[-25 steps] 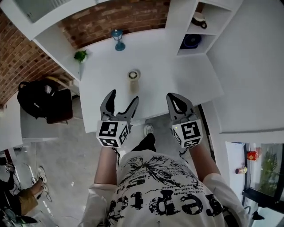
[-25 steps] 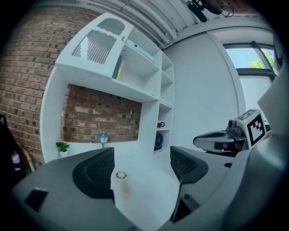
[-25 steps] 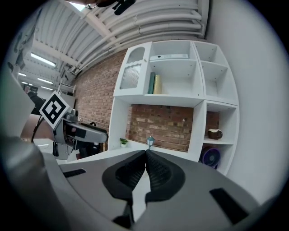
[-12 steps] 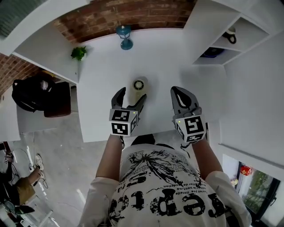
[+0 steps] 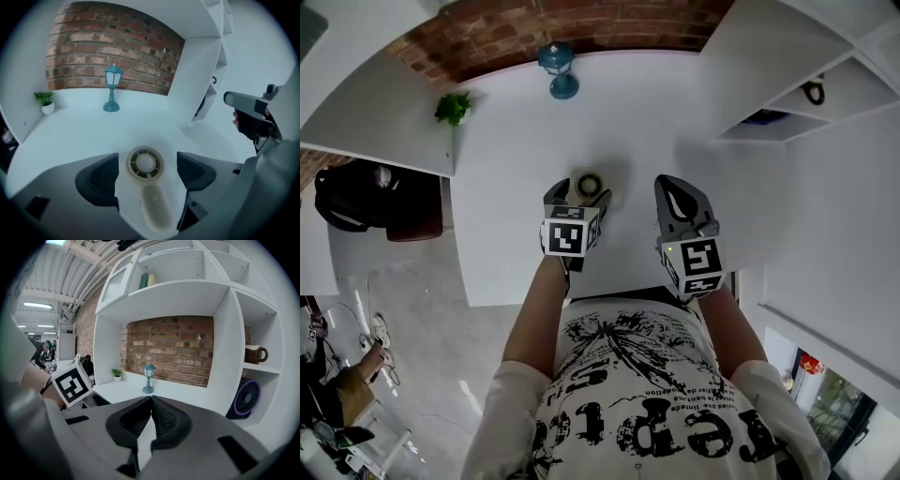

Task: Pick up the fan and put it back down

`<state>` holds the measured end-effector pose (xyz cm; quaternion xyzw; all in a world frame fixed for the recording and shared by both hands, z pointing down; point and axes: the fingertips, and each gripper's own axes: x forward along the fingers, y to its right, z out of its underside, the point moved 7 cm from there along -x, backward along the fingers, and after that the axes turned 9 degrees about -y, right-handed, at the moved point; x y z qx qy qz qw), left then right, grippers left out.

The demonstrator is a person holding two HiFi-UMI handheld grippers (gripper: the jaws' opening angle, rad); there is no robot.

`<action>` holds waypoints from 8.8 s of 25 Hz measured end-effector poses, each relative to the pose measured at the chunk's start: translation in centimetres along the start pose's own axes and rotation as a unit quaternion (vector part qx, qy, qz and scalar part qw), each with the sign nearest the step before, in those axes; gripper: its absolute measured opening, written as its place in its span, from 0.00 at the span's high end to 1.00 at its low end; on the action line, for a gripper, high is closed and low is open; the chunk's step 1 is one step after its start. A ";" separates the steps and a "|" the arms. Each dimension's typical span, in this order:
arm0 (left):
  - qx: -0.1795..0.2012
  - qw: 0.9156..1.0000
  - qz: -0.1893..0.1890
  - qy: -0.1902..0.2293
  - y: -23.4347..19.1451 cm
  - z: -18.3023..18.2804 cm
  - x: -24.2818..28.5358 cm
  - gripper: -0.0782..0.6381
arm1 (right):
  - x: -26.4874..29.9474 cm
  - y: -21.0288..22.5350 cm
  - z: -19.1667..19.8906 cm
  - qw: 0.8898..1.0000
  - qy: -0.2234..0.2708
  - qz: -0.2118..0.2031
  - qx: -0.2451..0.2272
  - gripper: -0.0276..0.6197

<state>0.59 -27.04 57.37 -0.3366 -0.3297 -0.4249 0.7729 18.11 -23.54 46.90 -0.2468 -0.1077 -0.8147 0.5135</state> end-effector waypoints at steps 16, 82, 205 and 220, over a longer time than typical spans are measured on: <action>-0.050 0.996 -0.048 -0.064 -0.8 1.0 5.3 0.37 | 2.0 3.3 1.5 1.000 -0.021 0.013 0.015 0.93; 0.144 0.864 -0.104 0.471 5.0 -5.5 -31.7 0.37 | -10.6 -3.4 -11.6 0.973 0.214 -0.036 -0.078 0.93; 0.135 0.909 -0.038 0.393 2.0 -4.2 -26.9 0.87 | -8.2 -2.9 -8.9 0.976 0.205 -0.043 -0.055 0.94; 0.122 0.913 -0.051 0.387 0.6 -4.3 -26.8 0.87 | -7.1 -3.4 -9.2 0.977 0.198 -0.045 -0.064 0.94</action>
